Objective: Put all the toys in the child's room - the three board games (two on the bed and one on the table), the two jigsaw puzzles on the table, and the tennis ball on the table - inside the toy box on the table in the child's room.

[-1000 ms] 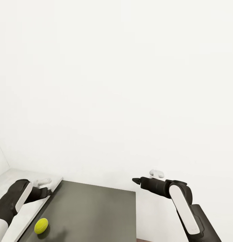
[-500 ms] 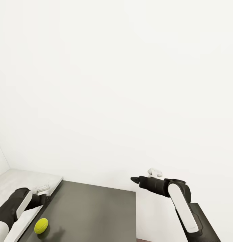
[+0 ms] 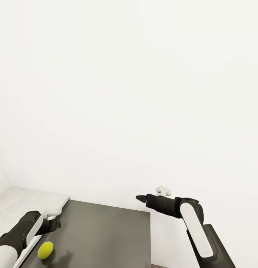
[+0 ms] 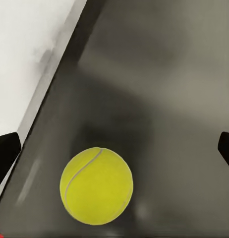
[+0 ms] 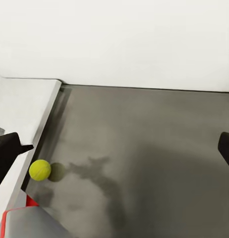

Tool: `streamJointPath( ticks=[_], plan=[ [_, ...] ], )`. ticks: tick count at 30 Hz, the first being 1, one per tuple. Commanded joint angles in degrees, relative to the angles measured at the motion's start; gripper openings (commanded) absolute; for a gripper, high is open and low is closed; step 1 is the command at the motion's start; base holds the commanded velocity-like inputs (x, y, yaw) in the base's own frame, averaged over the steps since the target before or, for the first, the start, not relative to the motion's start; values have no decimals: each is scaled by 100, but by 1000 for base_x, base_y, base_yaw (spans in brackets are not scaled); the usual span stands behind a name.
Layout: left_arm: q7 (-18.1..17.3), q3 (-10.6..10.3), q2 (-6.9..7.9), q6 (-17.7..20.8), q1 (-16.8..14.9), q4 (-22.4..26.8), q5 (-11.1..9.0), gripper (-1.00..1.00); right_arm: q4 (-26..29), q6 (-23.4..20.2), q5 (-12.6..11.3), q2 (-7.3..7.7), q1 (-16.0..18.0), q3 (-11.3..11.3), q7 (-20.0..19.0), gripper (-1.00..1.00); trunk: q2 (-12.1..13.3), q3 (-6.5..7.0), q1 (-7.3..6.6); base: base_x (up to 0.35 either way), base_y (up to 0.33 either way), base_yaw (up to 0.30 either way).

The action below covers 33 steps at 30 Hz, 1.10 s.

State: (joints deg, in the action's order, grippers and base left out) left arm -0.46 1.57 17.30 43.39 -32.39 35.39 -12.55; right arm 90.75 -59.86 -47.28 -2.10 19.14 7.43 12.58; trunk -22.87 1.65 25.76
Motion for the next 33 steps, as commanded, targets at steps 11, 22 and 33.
streamJointPath(
  ticks=[11, 22, 33],
  plan=[
    [-45, -7, -18, 33, 4, -150, 76, 100, 4, -14, -71, -7, 3, -4, 60, 100, -5, -3, 2, 0, 0, 0],
    [-35, 0, 7, 63, 5, -156, 69, 100, 4, -14, -71, -1, 2, -4, 57, 100, -5, -3, 2, 0, 0, 0],
    [-4, 9, 8, 56, 7, -217, 73, 100, 4, -14, -73, -1, 2, -4, 57, 100, -5, -3, 2, 0, 0, 0]
  ],
)
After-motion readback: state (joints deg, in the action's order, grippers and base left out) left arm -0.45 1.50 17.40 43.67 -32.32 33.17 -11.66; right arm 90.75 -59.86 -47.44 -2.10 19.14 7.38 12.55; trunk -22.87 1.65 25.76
